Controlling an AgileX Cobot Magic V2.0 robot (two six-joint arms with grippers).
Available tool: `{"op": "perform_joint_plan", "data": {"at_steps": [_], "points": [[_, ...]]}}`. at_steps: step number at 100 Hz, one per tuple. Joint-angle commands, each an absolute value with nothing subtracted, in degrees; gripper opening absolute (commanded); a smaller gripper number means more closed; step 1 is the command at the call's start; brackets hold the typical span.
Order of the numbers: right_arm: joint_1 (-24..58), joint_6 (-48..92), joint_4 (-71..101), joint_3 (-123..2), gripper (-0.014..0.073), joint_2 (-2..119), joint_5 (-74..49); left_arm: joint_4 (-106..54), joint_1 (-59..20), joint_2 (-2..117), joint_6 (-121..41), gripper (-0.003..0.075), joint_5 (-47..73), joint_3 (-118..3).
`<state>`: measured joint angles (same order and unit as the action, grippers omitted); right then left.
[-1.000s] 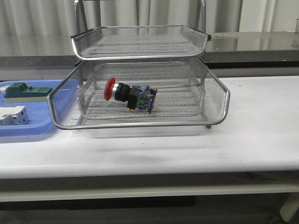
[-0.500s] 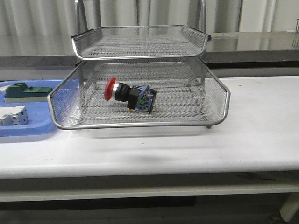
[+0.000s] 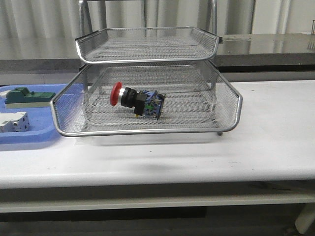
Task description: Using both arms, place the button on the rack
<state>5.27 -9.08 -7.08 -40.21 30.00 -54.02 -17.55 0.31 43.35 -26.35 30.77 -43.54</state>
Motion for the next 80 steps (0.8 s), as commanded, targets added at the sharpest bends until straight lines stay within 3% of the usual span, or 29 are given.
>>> {"op": "perform_joint_plan", "data": {"at_steps": [1,43,80], "points": [[5.13,-8.91,-8.0,-41.66,-0.0068,30.15,-50.52,-19.26,0.43,39.24,-25.6,0.0484,21.17,-39.62],[5.13,-8.91,-8.0,-41.66,-0.0068,30.15,-50.52,-25.69,0.43,23.81,-22.24,0.0484,2.73,-18.39],[5.13,-8.91,-8.0,-41.66,-0.0068,30.15,-50.52,-25.69,0.43,22.65,-22.24,0.0484,-3.75,-16.21]]}}
